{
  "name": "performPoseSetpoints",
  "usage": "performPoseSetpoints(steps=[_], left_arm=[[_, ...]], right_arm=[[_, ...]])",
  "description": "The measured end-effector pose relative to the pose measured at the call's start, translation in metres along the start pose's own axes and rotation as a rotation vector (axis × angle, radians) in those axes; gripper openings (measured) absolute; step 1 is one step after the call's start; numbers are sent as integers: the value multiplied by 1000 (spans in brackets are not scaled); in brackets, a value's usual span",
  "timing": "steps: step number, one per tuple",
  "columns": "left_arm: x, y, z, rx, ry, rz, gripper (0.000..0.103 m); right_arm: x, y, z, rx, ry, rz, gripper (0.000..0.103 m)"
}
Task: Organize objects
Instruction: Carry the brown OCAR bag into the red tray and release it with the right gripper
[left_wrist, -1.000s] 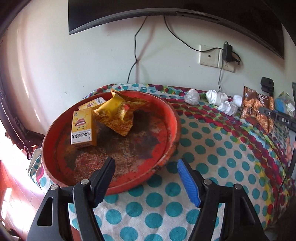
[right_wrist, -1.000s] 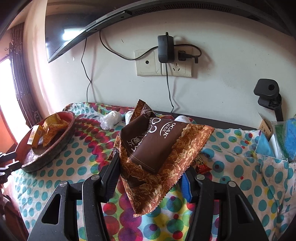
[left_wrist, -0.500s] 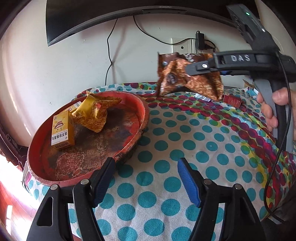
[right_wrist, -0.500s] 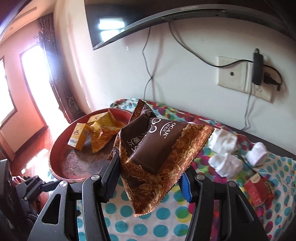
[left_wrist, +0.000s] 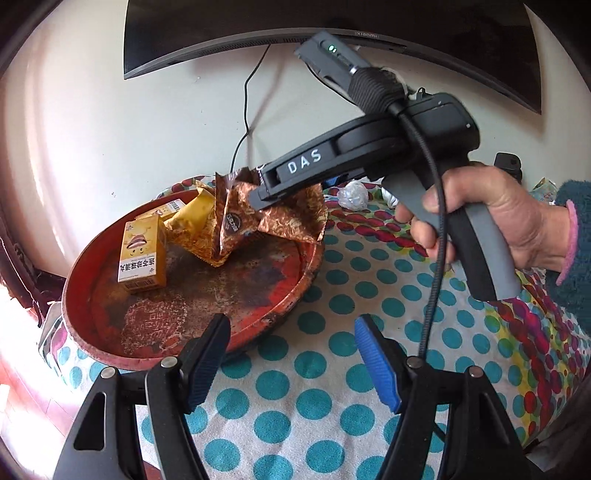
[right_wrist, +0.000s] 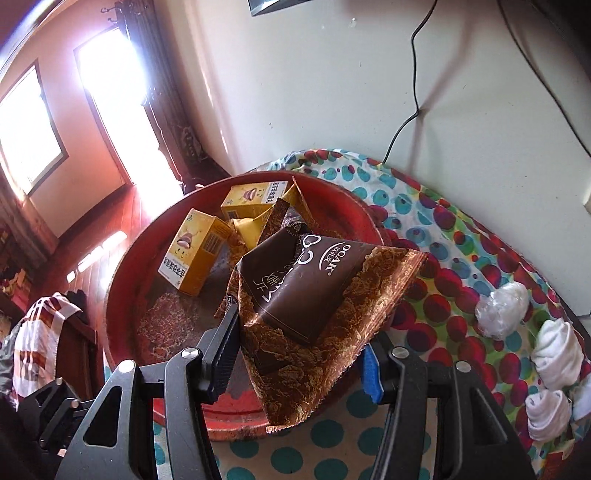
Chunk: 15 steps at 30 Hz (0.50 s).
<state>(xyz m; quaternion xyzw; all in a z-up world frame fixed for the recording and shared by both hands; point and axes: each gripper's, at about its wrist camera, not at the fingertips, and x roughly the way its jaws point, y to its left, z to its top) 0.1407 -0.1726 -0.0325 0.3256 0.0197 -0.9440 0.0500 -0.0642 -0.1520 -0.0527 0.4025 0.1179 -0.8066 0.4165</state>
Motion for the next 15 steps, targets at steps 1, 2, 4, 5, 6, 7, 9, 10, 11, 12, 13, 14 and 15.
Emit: performPoseSetpoints(steps=[1, 2, 4, 5, 6, 7, 9, 10, 11, 12, 13, 14, 15], left_arm=[[-1, 2, 0, -8, -4, -4, 72], [-2, 3, 1, -12, -7, -2, 72], [-2, 5, 2, -13, -12, 27, 72], [-2, 6, 2, -13, -14, 35, 72], [-1, 7, 2, -18, -13, 35, 72], [0, 8, 1, -24, -12, 39, 72], [2, 9, 0, -37, -7, 44, 72], [3, 10, -1, -44, -3, 42, 72], [5, 11, -2, -50, -1, 43, 72], [6, 12, -3, -57, 3, 43, 72], [6, 12, -5, -63, 5, 41, 72], [6, 12, -5, -66, 4, 40, 72], [6, 12, -6, -67, 5, 40, 72]], right_arm=[[6, -1, 2, -8, 8, -5, 53], [12, -1, 4, -15, 13, -6, 53], [21, -4, 10, -9, 18, 5, 53], [25, -5, 13, -7, 14, 4, 53], [28, -5, 17, -7, 11, 7, 53], [30, -5, 20, -6, 7, 5, 53], [34, -8, 25, -1, 2, 1, 53], [36, -11, 27, 7, -2, 0, 53], [36, -14, 28, 17, -5, 7, 53], [37, -16, 29, 21, -5, 11, 53], [37, -16, 28, 20, -7, 10, 53], [38, -17, 26, 18, -4, 8, 53], [40, -16, 25, 13, 1, 4, 53]])
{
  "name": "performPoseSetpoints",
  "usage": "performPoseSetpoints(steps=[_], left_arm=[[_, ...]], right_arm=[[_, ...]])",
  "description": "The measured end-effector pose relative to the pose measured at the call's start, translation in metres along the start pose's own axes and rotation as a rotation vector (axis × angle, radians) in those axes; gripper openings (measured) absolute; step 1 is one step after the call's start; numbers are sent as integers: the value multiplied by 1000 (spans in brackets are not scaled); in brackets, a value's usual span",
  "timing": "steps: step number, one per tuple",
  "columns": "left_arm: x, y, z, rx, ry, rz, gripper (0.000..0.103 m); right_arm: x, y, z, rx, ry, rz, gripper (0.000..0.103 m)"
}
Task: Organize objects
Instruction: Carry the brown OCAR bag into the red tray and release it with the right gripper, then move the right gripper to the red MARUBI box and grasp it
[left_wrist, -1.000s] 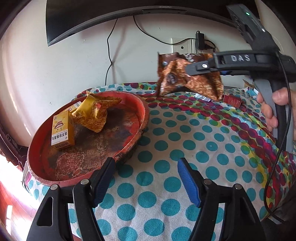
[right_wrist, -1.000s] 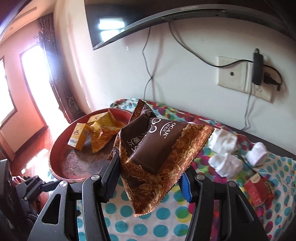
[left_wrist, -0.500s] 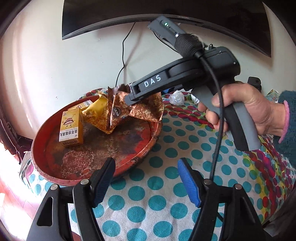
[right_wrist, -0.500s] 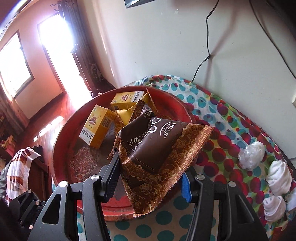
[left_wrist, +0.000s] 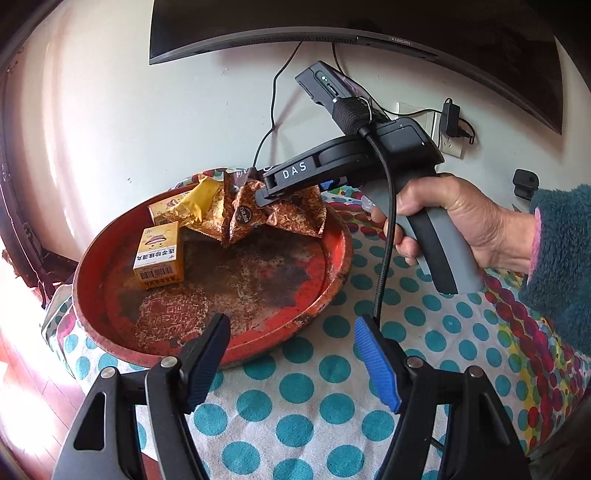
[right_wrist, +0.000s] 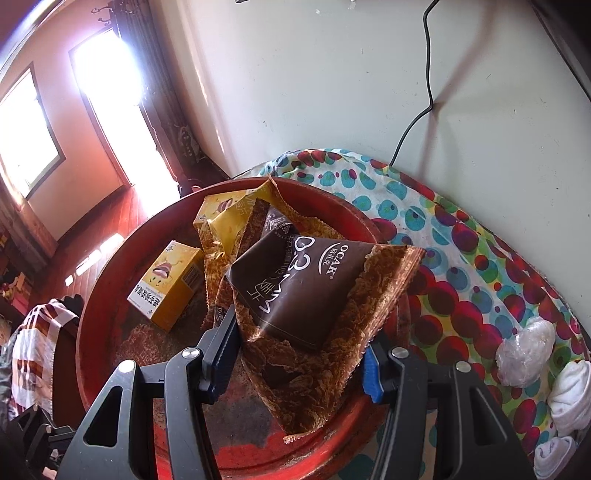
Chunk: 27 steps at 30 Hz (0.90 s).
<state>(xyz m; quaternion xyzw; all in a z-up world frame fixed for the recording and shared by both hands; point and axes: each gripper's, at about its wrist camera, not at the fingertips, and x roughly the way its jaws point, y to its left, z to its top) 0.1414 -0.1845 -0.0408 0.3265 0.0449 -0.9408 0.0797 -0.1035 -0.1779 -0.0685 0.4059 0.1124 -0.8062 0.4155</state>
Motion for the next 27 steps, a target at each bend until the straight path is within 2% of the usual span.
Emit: performPoseSetpoints(steps=[5, 6, 9, 10, 20, 27], left_arm=[[2, -3, -1, 20, 0, 14, 72], [2, -4, 0, 25, 1, 16, 72], [1, -5, 0, 35, -1, 15, 72], [2, -6, 0, 39, -3, 16, 72], [5, 0, -4, 28, 12, 1, 72], [7, -5, -8, 59, 12, 10, 72]], right_arm=[[2, 5, -9, -52, -2, -46, 58], [1, 6, -11, -57, -8, -53, 61], [-8, 5, -13, -51, -33, -71, 81], [-11, 4, -13, -47, -47, -81, 82], [-63, -22, -33, 35, -125, -114, 83], [-112, -52, -85, 22, -136, -233, 83]])
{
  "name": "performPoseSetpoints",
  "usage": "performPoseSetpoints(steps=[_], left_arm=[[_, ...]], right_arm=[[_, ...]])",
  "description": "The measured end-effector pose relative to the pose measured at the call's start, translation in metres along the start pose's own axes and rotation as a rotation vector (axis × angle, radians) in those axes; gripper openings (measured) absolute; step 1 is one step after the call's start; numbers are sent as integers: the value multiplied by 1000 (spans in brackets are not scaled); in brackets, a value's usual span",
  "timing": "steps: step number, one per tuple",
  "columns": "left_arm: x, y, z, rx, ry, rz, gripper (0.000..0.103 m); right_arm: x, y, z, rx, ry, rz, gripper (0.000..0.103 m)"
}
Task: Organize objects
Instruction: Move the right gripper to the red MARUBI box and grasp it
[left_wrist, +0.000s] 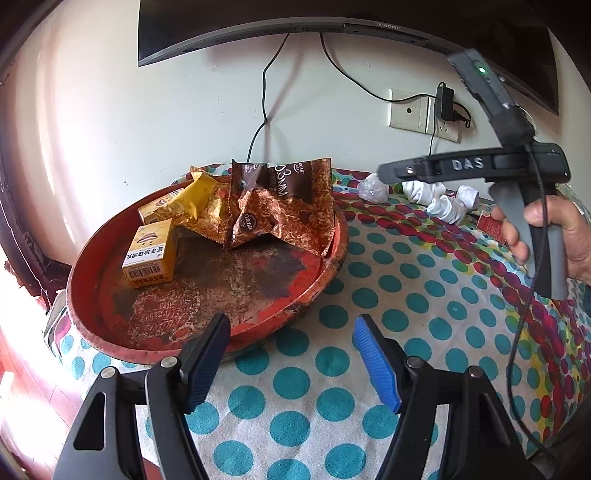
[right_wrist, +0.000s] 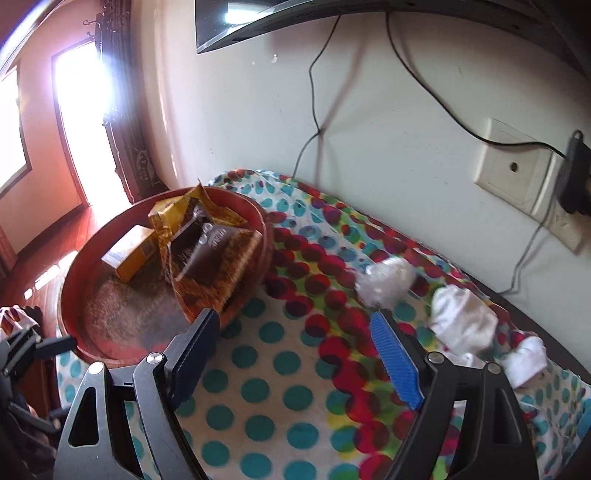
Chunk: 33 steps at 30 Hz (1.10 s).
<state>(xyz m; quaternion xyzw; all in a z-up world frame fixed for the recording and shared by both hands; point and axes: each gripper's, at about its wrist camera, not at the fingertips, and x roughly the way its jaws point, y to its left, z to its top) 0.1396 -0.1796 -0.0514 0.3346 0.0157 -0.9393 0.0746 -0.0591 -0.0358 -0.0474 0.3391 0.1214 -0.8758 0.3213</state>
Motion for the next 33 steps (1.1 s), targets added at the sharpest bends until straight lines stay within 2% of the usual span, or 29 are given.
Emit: performPoseSetpoints(steps=[3, 9, 14, 18, 23, 28, 30, 32, 33], left_arm=[[0, -9, -3, 44, 0, 2, 72], [-5, -35, -6, 166, -15, -26, 72], [-8, -61, -5, 276, -5, -56, 72], [-1, -81, 6, 325, 4, -86, 72], [15, -102, 31, 341, 17, -174, 72], [48, -120, 60, 311, 67, -254, 72], [62, -130, 70, 304, 84, -253, 72], [75, -141, 81, 300, 101, -279, 72], [81, -147, 86, 307, 105, -283, 72]], right_arm=[[-19, -30, -29, 22, 24, -53, 81], [-47, -102, -74, 104, 76, -172, 64], [-53, -144, -92, 155, 107, -206, 58], [-53, -155, -97, 160, 102, -205, 54], [-45, -165, -99, 179, 107, -166, 54], [-42, -161, -99, 167, 103, -130, 55], [-40, -161, -100, 170, 110, -118, 54], [-37, -162, -102, 184, 122, -122, 48], [-36, -163, -104, 193, 126, -116, 41]])
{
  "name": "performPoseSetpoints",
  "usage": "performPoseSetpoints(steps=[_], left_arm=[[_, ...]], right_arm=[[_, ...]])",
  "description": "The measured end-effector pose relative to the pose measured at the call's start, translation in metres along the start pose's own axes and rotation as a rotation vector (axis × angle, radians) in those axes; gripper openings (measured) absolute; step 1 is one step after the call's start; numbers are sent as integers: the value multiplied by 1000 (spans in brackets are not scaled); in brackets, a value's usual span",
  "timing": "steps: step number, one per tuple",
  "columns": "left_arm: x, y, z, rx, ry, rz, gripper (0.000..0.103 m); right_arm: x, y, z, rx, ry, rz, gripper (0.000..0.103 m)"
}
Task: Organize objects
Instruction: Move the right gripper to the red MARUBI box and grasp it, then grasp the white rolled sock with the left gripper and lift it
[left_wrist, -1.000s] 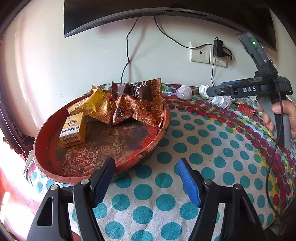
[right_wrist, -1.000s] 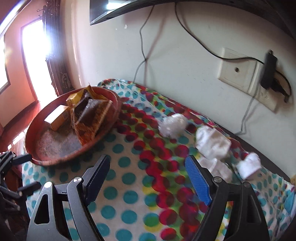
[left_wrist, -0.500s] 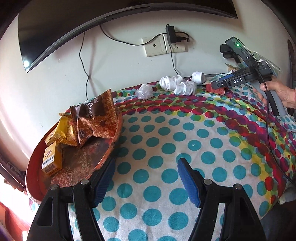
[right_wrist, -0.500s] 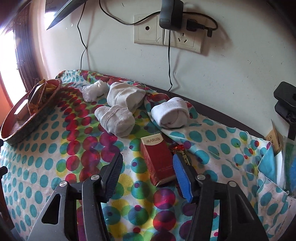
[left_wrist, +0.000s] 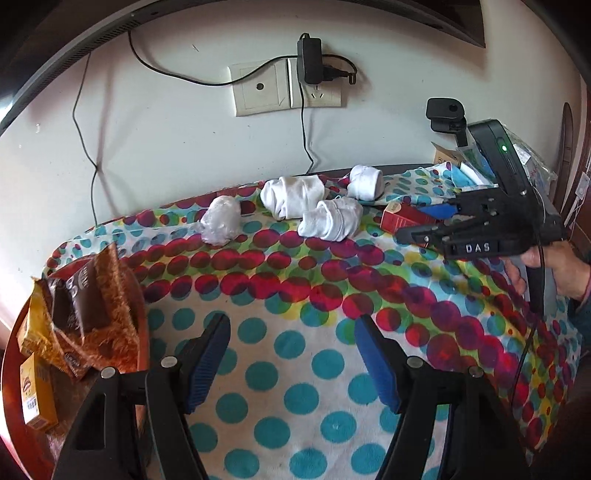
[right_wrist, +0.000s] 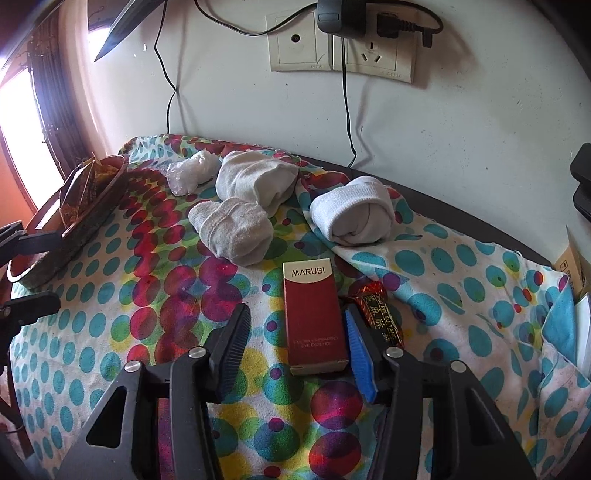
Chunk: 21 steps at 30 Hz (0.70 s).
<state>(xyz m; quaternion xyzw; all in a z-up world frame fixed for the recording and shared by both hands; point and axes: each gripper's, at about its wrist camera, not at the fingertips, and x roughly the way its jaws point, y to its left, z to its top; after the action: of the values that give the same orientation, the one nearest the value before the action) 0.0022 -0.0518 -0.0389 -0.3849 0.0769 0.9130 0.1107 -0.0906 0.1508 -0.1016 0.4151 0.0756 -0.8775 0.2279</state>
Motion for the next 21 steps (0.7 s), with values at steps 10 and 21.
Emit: performPoseSetpoints(steps=[10, 21], left_arm=[[66, -16, 47, -14, 57, -78, 72], [112, -28, 71, -52, 106, -82, 72]], right_arm=[[-2, -2, -9, 59, 18, -16, 28], [-4, 6, -16, 54, 23, -14, 29]])
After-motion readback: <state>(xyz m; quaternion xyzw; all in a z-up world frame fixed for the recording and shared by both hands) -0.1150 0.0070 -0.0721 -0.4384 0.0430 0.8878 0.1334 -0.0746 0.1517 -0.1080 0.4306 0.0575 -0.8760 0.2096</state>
